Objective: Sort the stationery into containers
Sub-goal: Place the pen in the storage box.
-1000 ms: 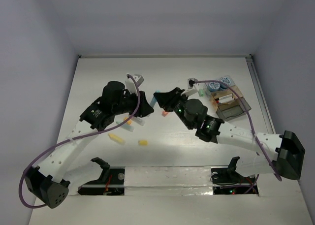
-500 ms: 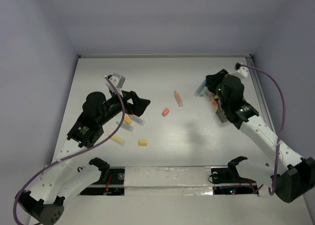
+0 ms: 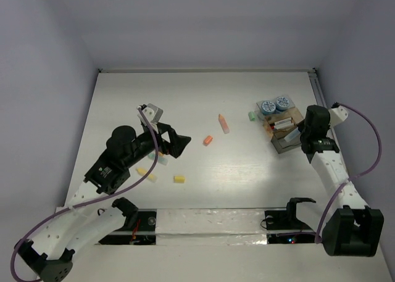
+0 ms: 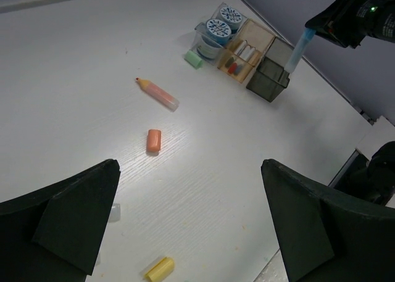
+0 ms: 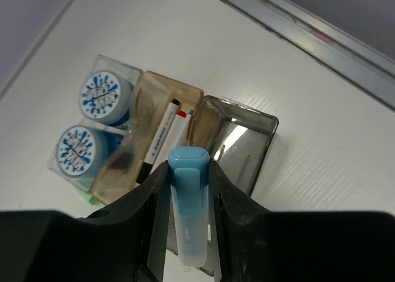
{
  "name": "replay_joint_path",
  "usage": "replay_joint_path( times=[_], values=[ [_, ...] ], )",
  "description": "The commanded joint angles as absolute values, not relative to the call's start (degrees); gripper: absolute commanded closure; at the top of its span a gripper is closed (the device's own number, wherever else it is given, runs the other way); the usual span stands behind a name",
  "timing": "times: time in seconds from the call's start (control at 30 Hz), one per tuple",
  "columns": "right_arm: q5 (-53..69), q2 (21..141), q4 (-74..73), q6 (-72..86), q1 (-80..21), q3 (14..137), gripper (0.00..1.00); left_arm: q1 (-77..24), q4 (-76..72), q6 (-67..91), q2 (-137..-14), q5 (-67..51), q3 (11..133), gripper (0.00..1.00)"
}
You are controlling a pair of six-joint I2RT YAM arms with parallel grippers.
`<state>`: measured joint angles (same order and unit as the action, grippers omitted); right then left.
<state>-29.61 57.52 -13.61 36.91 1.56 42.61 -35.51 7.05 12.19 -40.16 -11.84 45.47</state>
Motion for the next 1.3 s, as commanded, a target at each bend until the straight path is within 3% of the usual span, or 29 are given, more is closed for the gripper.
replay_joint_path(
  times=[0.0, 0.3, 0.53, 0.57, 0.63, 0.67, 0.77, 0.87, 1.03, 1.27],
  values=[
    [-29.0, 60.2, -11.5, 37.4, 2.7, 42.4, 1.0, -36.9, 5.9, 10.7, -38.9, -9.3, 45.8, 0.01],
    [-28.2, 67.1, -7.9, 39.8, 3.3, 41.6, 0.97, -38.0, 6.7, 10.4, -38.0, -7.1, 45.8, 0.01],
    [-26.7, 67.9, -6.9, 39.3, 3.3, 40.8, 0.66, -38.0, 6.7, 10.4, -38.6, -6.3, 45.9, 0.01],
    [-26.5, 67.2, -6.9, 39.3, 3.3, 40.6, 0.54, -38.0, 6.8, 10.4, -38.6, -6.0, 46.0, 0.01],
    [-25.6, 66.5, -7.3, 38.6, 3.3, 40.6, 0.43, -38.0, 6.9, 10.4, -38.8, -5.5, 46.0, 0.01],
    [-25.2, 65.8, -7.7, 37.8, 3.3, 40.9, 0.31, -38.0, 6.9, 10.5, -38.9, -4.9, 46.0, 0.01],
    [-23.0, 64.3, -9.4, 35.3, 3.3, 42.5, 0.21, -38.0, 6.9, 10.5, -39.1, -3.9, 46.1, 0.01],
    [-17.0, 62.6, -10.7, 31.6, 3.3, 45.0, 0.2, -38.0, 6.8, 11.0, -39.1, -2.5, 46.1, 0.01],
    [3.4, 59.7, -8.3, 27.3, -0.7, 46.4, 0.28, -36.0, 6.6, 12.4, -39.8, -0.5, 46.1, 0.01],
    [14.1, 65.4, -5.7, 20.6, -23.5, 48.8, 0.42, -30.1, 6.4, 15.1, -40.7, 6.2, 46.3, 0.01]
  ],
)
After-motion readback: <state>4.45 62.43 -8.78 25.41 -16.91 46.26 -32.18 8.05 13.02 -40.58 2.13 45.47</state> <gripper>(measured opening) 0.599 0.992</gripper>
